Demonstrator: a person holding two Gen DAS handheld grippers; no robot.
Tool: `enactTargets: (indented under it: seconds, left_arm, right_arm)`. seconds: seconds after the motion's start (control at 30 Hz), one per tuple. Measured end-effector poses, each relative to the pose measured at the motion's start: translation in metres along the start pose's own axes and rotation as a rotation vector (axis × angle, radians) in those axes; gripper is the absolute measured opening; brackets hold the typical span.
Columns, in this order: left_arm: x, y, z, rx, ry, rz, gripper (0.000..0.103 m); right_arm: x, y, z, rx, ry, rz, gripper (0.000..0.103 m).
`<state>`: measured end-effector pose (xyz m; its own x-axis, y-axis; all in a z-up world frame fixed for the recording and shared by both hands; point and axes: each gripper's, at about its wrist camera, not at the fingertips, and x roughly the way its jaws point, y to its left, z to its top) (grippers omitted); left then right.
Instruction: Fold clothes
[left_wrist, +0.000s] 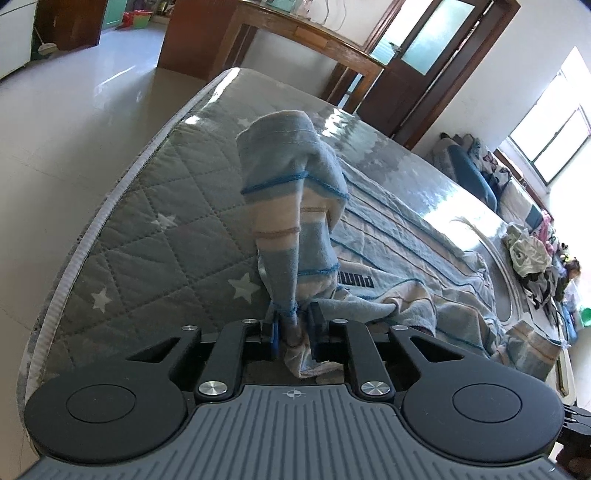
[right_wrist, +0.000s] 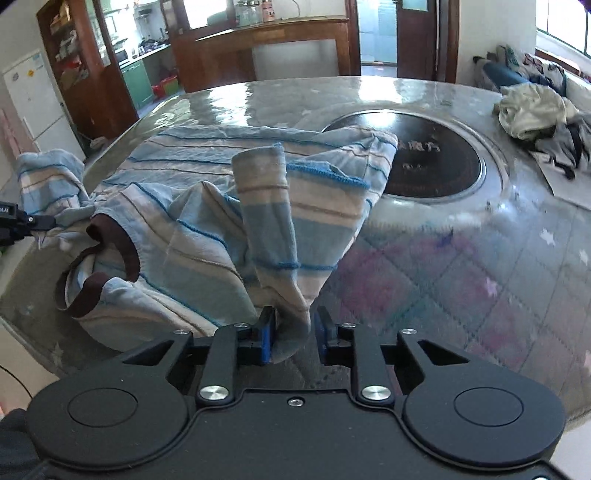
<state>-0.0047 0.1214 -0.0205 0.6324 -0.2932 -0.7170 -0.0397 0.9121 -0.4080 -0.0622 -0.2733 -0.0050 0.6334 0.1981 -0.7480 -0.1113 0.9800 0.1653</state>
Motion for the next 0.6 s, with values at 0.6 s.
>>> enactTargets:
  seconds: [0.6]
  left_arm:
    - [-0.001, 0.007, -0.003, -0.052, -0.009, -0.045, 0.009]
  right_arm:
    - [-0.003, -0.012, -0.002, 0.101, -0.038, 0.123, 0.012]
